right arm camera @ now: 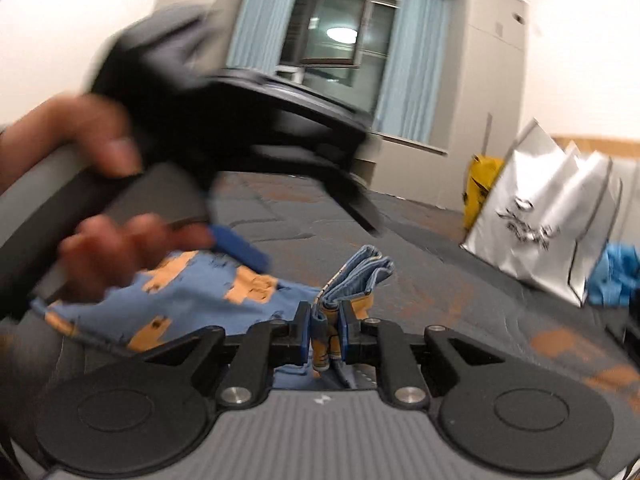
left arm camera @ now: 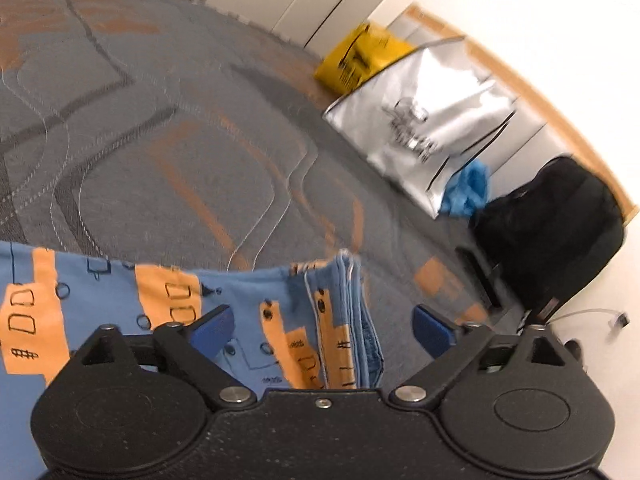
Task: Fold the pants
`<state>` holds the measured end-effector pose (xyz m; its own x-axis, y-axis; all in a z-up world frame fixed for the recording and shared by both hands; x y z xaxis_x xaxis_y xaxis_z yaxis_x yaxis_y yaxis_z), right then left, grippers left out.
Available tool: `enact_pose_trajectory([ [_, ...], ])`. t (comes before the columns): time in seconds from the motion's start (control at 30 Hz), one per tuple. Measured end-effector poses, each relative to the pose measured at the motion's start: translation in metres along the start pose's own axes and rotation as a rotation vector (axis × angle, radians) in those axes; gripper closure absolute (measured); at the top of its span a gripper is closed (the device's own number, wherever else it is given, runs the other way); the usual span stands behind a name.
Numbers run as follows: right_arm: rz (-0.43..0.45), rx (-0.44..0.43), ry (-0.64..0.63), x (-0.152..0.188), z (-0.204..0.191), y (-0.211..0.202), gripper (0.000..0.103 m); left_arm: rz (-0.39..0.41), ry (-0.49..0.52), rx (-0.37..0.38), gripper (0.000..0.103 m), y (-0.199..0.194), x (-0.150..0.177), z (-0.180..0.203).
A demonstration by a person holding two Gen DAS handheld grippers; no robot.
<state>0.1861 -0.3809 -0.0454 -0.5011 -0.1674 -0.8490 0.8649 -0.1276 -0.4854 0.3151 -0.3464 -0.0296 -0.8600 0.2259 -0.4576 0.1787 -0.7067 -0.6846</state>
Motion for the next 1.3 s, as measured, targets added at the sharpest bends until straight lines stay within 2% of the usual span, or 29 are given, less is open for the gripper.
enact_pose_trajectory([
  [0.07,-0.005,0.002,-0.031,-0.001,-0.009,0.001,0.087,-0.016,-0.004,0.016,0.015,0.006,0.003,0.001],
  [0.17,-0.012,0.012,-0.062,0.001,-0.017,0.003,0.087,-0.040,-0.005,0.041,0.015,0.007,0.010,0.002],
  [0.27,-0.020,0.013,-0.086,0.004,-0.025,0.002,0.087,-0.045,0.008,0.033,0.018,0.004,0.013,0.004],
  [0.37,-0.025,0.016,-0.105,0.004,-0.031,0.001,0.087,-0.033,0.003,0.011,0.038,0.001,0.012,0.002],
  [0.43,-0.026,0.012,-0.113,0.006,-0.035,-0.002,0.087,-0.019,-0.009,-0.008,0.065,-0.004,0.011,-0.004],
  [0.47,-0.025,0.012,-0.116,0.006,-0.037,-0.004,0.087,-0.014,-0.016,-0.014,0.075,-0.006,0.011,-0.008],
  [0.5,-0.023,0.016,-0.122,0.006,-0.039,-0.005,0.087,-0.012,-0.022,-0.015,0.094,-0.008,0.011,-0.010],
  [0.6,-0.012,0.027,-0.127,0.005,-0.044,-0.009,0.087,0.002,-0.042,-0.002,0.092,-0.016,0.013,-0.017],
  [0.73,0.001,0.079,-0.159,0.004,-0.047,-0.007,0.077,0.015,-0.060,0.015,0.093,-0.026,0.014,-0.020],
  [0.83,-0.005,0.103,-0.186,0.004,-0.052,-0.004,0.077,0.020,-0.064,0.030,0.093,-0.035,0.015,-0.019],
  [0.97,0.033,0.149,-0.223,-0.004,-0.060,-0.008,0.078,0.040,-0.069,0.040,0.093,-0.055,0.016,-0.022],
  [1.0,0.043,0.147,-0.231,-0.007,-0.064,-0.011,0.080,0.046,-0.070,0.041,0.093,-0.061,0.017,-0.025],
  [1.03,0.052,0.137,-0.236,-0.009,-0.067,-0.014,0.084,0.051,-0.070,0.040,0.093,-0.067,0.018,-0.027],
  [1.17,0.078,0.055,-0.247,-0.021,-0.087,-0.026,0.085,0.064,-0.063,0.024,0.093,-0.095,0.025,-0.041],
  [1.3,0.077,-0.098,-0.219,-0.030,-0.114,-0.034,0.086,0.071,-0.068,-0.026,0.093,-0.121,0.034,-0.069],
])
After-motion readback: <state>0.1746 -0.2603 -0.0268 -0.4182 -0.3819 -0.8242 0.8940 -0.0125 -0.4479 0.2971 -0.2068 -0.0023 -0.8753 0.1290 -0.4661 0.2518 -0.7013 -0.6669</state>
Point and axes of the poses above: each gripper's, at about its wrist camera, not at the fingertips, and y roughly the way its jaws point, z to its right, x to its underside, the point moved 10 cm from there along y, roughly the way its jaws point, and after that the axes turned 13 degrees about -z, right-handed, at the moved point
